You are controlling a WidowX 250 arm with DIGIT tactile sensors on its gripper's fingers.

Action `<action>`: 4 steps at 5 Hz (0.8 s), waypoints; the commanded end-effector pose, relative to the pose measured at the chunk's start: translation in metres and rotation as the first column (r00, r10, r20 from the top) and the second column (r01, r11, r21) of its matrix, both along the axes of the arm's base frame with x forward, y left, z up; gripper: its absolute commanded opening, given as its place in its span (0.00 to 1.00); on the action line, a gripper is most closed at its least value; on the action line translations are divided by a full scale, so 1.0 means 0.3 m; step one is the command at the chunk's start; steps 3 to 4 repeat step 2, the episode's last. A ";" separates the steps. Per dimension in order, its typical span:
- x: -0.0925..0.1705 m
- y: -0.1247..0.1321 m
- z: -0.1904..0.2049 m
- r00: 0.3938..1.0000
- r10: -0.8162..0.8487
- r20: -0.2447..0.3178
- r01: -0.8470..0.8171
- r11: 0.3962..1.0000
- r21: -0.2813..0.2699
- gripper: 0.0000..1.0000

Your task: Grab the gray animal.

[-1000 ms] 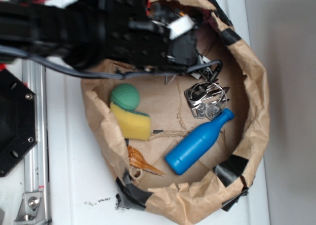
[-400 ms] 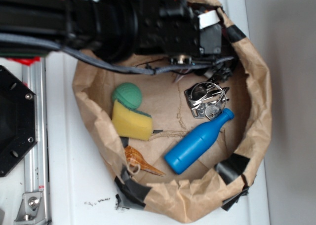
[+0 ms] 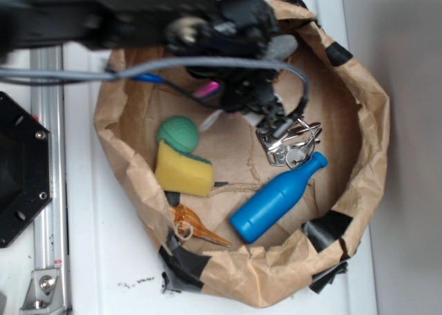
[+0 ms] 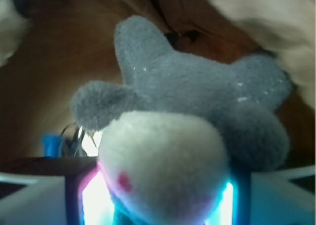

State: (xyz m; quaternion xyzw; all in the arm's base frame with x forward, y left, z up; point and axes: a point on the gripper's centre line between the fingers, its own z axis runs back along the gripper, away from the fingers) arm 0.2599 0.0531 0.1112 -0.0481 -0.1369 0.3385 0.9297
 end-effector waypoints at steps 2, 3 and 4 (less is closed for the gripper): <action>0.017 0.003 0.048 0.978 -0.204 -0.035 0.203 0.979 -0.009 0.00; 0.017 0.003 0.048 0.978 -0.204 -0.035 0.203 0.979 -0.009 0.00; 0.017 0.003 0.048 0.978 -0.204 -0.035 0.203 0.979 -0.009 0.00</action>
